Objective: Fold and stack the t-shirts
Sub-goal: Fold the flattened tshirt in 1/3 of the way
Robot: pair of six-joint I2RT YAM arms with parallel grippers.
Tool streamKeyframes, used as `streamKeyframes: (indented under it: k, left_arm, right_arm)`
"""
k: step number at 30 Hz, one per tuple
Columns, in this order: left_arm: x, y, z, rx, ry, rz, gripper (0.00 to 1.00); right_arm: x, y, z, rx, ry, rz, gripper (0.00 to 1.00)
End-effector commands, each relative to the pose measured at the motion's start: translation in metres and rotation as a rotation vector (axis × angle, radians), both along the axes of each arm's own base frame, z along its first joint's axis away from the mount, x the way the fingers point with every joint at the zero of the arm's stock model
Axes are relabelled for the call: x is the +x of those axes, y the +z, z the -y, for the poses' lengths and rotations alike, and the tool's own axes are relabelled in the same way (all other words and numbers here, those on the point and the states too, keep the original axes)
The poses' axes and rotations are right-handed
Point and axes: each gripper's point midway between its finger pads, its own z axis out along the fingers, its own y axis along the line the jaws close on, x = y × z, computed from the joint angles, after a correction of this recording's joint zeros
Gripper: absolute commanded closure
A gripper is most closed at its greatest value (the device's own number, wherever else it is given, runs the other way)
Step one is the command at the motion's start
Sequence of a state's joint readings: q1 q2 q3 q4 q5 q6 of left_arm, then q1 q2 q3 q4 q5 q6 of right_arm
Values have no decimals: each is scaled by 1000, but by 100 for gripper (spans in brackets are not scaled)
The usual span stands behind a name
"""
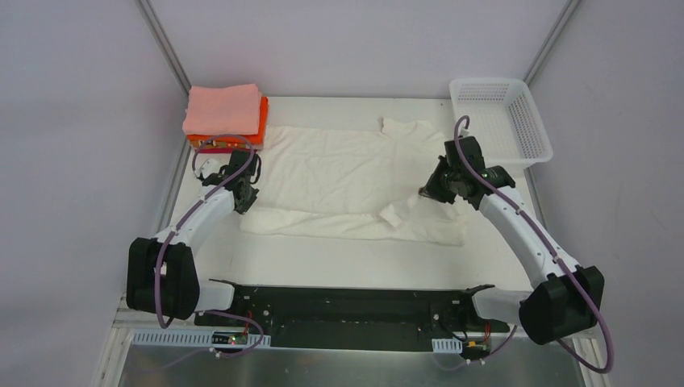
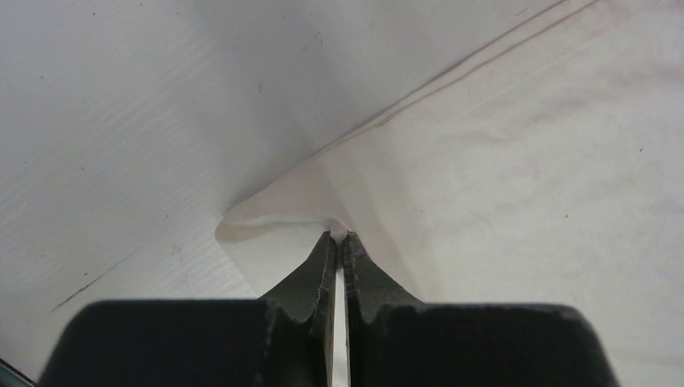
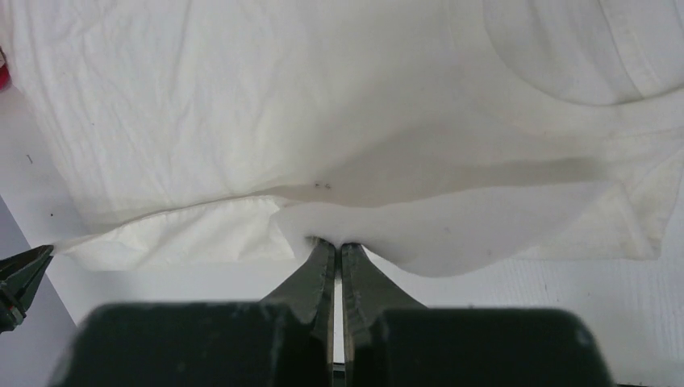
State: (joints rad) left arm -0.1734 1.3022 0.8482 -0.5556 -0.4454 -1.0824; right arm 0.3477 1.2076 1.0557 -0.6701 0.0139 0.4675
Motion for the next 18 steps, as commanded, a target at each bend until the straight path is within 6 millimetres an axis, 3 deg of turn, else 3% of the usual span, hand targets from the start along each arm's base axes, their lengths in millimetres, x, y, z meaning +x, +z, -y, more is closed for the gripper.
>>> streamKeyframes:
  k: [1,8,18]
  left_arm:
    - [29,13,-1,-6,-15,59,100]
    - [53,21,2,6,-45,92,100]
    - [49,29,-17,76,17,127,100]
  right_arm:
    - [36,19,-7,32,50,71,100]
    - [61,14,-5,35,52,61,100]
    - [68,7,10,34,-6,30,100]
